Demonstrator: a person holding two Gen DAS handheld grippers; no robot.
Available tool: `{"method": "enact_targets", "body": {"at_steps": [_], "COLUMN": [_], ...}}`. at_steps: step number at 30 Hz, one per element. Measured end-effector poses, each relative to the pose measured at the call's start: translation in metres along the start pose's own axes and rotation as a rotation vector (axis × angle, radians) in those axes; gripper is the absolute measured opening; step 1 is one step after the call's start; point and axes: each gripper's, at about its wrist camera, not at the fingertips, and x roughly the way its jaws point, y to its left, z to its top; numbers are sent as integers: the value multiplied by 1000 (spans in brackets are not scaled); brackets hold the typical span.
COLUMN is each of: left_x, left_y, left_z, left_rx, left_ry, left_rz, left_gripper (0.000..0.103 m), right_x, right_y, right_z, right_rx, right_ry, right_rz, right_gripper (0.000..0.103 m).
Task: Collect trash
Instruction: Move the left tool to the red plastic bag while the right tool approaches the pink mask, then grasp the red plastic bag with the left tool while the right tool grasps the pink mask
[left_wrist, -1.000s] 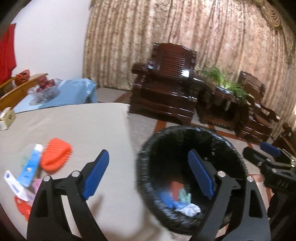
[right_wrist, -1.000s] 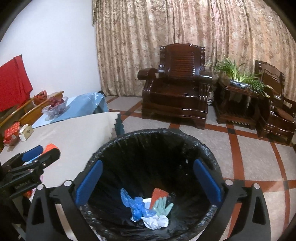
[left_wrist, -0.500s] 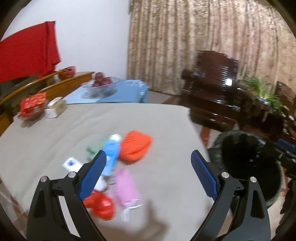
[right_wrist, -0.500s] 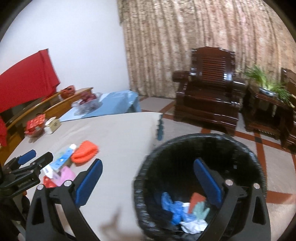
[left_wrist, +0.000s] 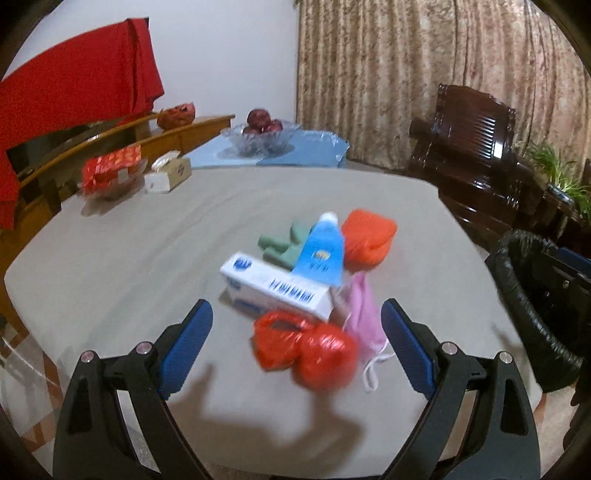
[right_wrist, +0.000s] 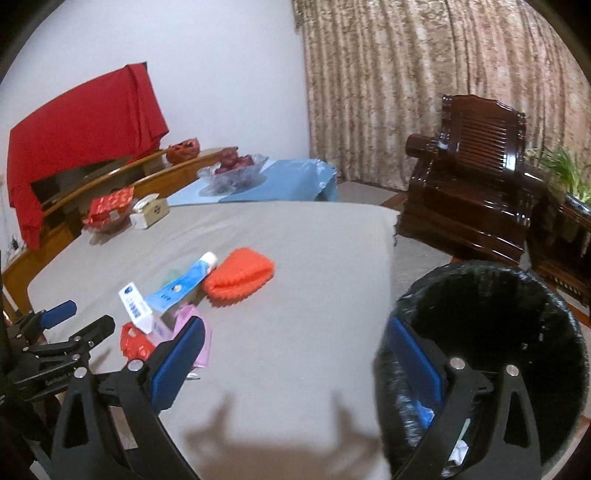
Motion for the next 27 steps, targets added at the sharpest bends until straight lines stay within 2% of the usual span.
{"method": "enact_targets", "body": {"at_steps": [11,14,17,19,20,22,25,27], "left_x": [36,47,61,70,72,70,63,59], "left_y": [2,0,0,2,3,4,8,12], "left_z": [-15,-20,-24,-29,-30,-31,-31,-29], "left_rx": [-17,-19,-22,-31,-36,-35,-34,-36], "left_ry": [65,86,120,153,159,148,134,126], "left_rz": [-35,-48,-69,-110,-122,-131,-144,-138], "left_gripper": [90,84,73,54,53,42,35,33], "right_x": [28,32,36,38,39,42,46,49], "right_y": [21,25,28,30,30,34,41,48], "right_z": [-11,-13,-14,-14,-15,-15,-16,-17], "right_rx": [-22,-29,-34,-38,-40,-45,-52,-46], "right_ry": [55,69,77,83,86,94,101,108], "right_rz": [17,18,17,20,22,30,48,70], "right_gripper": [94,93,93,93,92,91,88,85]}}
